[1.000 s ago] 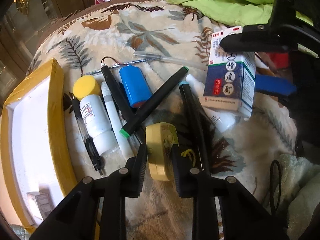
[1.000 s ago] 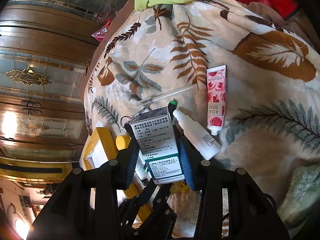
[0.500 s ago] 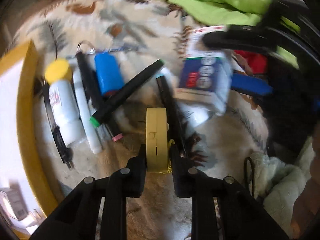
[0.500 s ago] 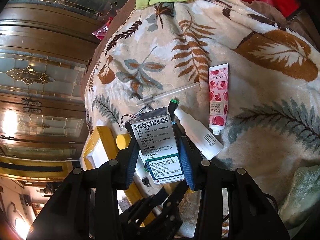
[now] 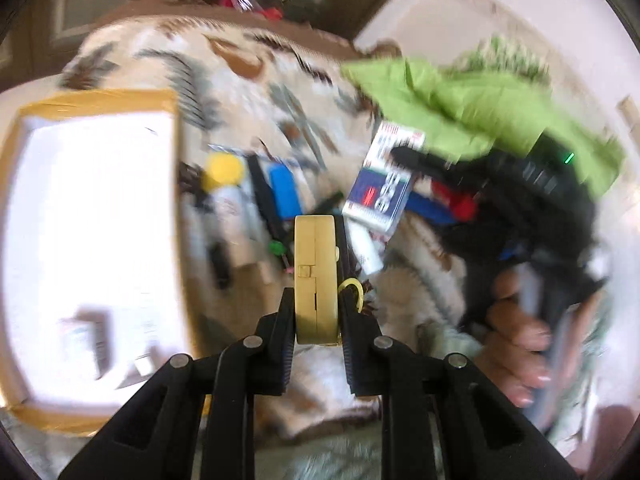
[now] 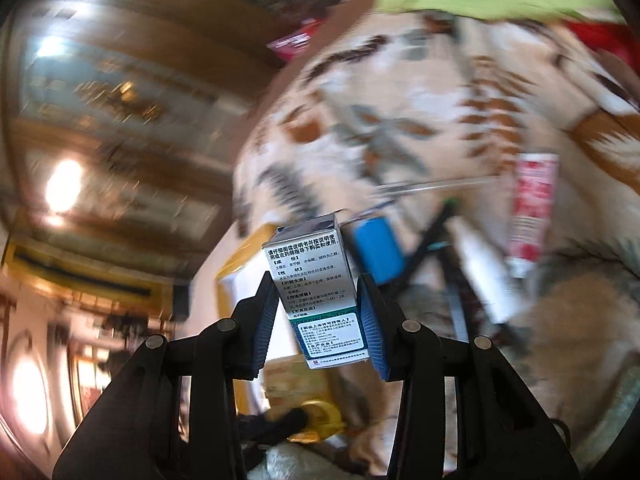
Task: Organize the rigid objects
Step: 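Lower the yellow tin into the tray with the left tool while the right tool places the medicine box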
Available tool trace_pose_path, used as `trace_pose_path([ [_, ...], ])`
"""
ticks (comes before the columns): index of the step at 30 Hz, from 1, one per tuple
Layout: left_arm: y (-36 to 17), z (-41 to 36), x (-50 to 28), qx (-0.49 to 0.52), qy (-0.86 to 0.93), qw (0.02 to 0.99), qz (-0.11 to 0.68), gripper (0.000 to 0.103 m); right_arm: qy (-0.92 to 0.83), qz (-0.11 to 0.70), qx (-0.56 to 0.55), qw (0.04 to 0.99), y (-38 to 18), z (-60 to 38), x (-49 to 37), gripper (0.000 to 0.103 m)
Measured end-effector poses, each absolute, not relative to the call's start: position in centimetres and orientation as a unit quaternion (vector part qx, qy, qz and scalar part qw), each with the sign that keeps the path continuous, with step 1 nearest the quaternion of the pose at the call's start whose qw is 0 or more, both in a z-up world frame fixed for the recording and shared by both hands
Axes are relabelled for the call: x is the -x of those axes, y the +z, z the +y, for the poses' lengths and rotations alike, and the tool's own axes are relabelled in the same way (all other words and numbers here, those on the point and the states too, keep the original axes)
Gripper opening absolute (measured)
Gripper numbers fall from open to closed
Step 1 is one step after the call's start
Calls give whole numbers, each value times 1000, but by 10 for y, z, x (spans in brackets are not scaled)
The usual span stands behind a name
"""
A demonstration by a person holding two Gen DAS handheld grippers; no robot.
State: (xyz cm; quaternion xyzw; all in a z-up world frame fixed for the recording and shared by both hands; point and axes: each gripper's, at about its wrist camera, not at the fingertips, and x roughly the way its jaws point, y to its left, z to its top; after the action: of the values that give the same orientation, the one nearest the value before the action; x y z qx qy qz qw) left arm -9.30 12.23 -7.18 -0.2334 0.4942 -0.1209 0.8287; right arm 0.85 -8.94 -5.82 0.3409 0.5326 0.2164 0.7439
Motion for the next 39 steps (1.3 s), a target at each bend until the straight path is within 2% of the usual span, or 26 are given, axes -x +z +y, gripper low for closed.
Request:
trace_pose_path([
  [5,-48,186,127,248,-77,850,458,19,303,542,-305,722,-52,-25,0,40],
  [13,-110,272,133,276,69,832,477,19,322,621,-175,693,-95,85,32,40],
  [21,-134,276,122,261,121,810,511,19,285,650,-127,693,-135,118,35,40],
  [39,-162,293,132,305,155,775,531,23,271,662,-92,693,-152,145,32,40],
])
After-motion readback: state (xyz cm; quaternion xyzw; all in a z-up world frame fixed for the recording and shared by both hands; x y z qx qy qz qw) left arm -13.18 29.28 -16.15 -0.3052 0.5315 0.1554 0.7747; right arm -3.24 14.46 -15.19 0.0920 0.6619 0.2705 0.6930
